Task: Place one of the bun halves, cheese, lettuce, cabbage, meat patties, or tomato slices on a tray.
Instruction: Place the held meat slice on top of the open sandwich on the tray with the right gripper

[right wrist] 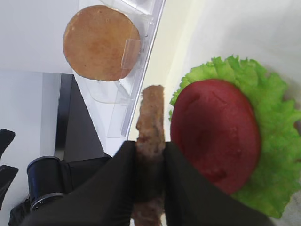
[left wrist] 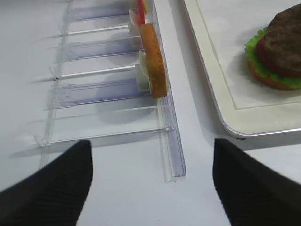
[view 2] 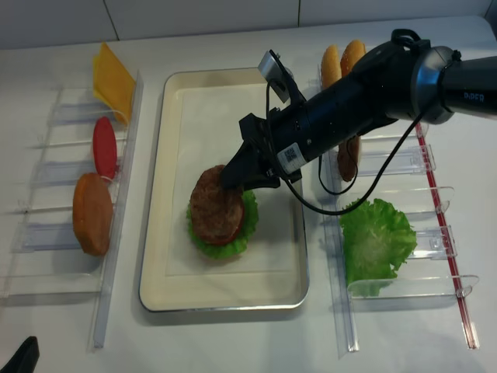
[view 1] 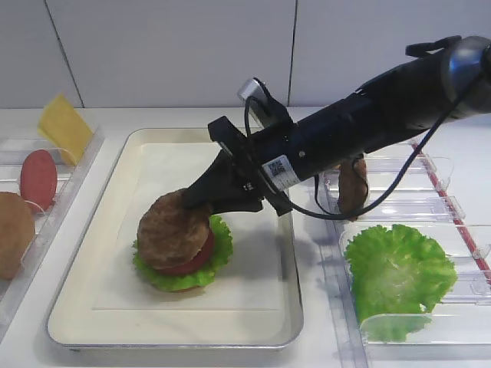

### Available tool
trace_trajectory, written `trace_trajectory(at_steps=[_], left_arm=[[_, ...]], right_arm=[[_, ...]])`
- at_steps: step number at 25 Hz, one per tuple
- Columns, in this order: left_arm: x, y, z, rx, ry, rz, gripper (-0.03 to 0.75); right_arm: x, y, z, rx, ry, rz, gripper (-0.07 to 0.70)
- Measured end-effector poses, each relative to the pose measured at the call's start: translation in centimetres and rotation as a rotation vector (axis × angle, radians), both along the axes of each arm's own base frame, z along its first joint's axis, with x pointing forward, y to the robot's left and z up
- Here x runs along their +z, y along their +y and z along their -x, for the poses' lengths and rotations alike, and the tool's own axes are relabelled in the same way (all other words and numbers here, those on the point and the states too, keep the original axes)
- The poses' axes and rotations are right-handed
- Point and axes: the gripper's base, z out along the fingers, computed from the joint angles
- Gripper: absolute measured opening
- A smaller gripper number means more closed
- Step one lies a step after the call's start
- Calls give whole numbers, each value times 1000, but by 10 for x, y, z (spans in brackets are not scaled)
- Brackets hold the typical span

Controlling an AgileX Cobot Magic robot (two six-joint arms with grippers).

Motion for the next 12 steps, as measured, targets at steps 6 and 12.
trace_trajectory(at_steps=[6,12], left_arm=[[0,0,0,0,0,0,514],[0,0,0,0,0,0,514]], right_arm=[[1,0,-1,-14,2,-6,156],[1,1,-2,-30,4,-14,156]])
